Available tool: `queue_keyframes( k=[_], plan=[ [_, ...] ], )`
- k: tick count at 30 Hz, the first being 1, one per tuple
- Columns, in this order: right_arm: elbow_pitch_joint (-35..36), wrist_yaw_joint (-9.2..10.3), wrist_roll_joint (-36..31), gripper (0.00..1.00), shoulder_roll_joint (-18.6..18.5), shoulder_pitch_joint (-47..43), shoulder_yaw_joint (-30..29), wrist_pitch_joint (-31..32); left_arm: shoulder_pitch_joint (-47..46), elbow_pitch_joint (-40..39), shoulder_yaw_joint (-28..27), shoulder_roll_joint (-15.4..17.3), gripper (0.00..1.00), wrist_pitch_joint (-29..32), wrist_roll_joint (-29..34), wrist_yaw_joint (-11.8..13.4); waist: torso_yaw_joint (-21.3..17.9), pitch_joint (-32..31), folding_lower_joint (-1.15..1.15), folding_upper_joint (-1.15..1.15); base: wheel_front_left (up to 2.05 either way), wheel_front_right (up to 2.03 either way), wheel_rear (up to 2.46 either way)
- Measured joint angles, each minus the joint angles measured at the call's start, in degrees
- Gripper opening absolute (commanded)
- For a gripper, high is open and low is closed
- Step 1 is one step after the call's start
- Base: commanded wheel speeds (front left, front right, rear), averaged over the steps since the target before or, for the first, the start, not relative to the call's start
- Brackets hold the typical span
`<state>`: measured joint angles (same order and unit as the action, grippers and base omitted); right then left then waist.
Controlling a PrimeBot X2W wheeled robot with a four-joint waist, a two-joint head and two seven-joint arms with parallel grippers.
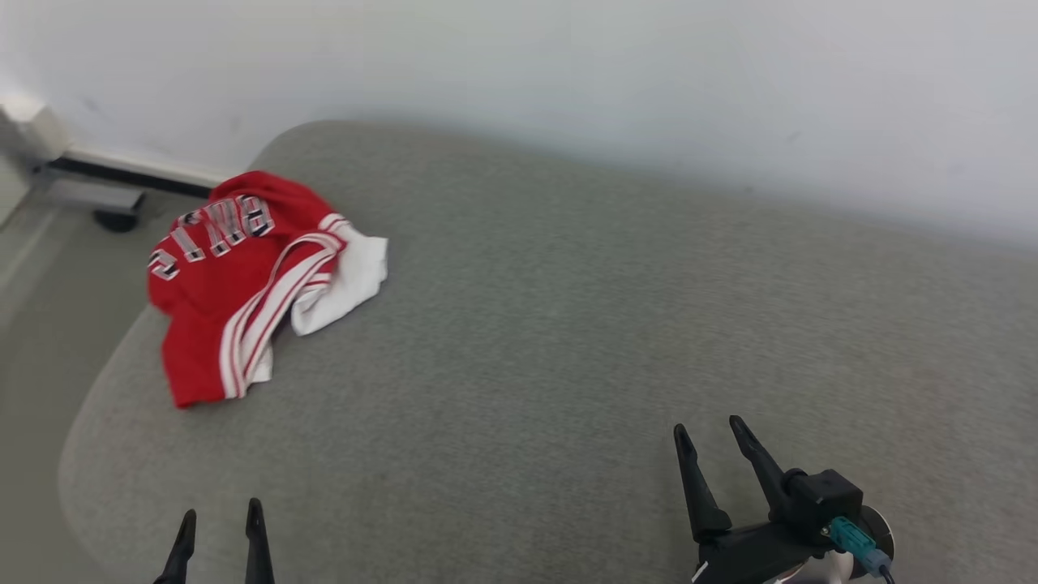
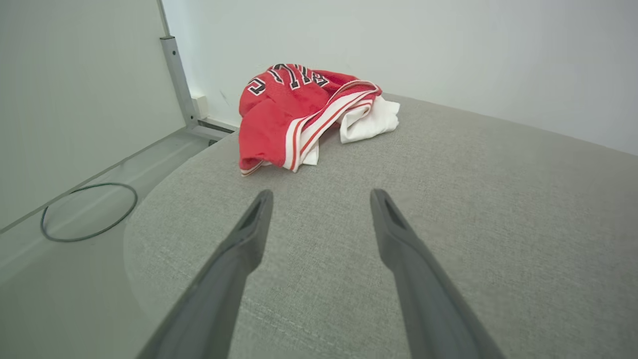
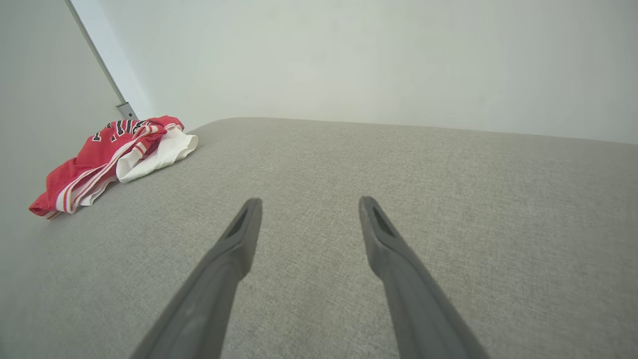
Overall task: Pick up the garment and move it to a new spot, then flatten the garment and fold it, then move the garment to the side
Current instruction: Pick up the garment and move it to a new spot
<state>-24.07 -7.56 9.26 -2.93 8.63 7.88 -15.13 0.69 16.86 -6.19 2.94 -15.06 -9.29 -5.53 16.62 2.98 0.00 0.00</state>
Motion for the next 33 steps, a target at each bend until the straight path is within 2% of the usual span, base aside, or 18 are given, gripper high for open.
queue_keyframes(
  k=[6,10,16,21,25,30,33],
  plan=[
    [-0.7,0.00,0.2,1.00,0.0,0.3,1.3,0.0,0.9,0.5,-1.4,0.0,1.00,0.0,-1.0,0.0,5.5,0.7,0.00,0.00,0.00,0.00,0.00],
    [-0.8,0.00,0.2,1.00,0.0,0.3,1.7,0.0,1.6,0.6,-2.1,0.0,1.00,0.0,-1.2,0.0,7.6,1.0,0.00,0.00,0.00,0.00,0.00],
    [-0.8,0.00,-0.5,1.00,0.0,0.6,0.8,0.0,0.1,1.8,-3.4,0.0,1.00,0.0,-3.7,-0.1,6.9,2.0,0.00,0.00,0.00,0.00,0.00],
    [0.2,0.00,-2.5,1.00,0.0,2.3,-0.8,0.0,-6.8,3.6,-4.9,0.4,1.00,0.0,-3.0,-1.4,5.7,4.6,0.00,0.00,0.00,0.00,0.00],
    [1.9,0.00,-4.1,1.00,-0.1,4.0,-1.1,0.0,-14.1,6.7,-4.4,3.8,1.00,0.0,-3.2,-1.7,4.5,7.4,0.00,0.00,0.00,0.00,0.00],
    [4.7,0.00,-5.4,1.00,-1.1,6.7,-0.7,0.0,-23.5,12.6,1.2,11.7,1.00,0.0,-5.4,-2.0,2.6,11.5,0.00,0.00,0.00,0.00,0.00],
    [6.4,0.00,-5.5,1.00,-1.8,7.9,-0.2,0.0,-28.3,15.6,3.6,14.4,1.00,0.0,-7.0,-2.0,1.4,14.0,0.01,0.01,0.00,0.00,0.00]
  ],
)
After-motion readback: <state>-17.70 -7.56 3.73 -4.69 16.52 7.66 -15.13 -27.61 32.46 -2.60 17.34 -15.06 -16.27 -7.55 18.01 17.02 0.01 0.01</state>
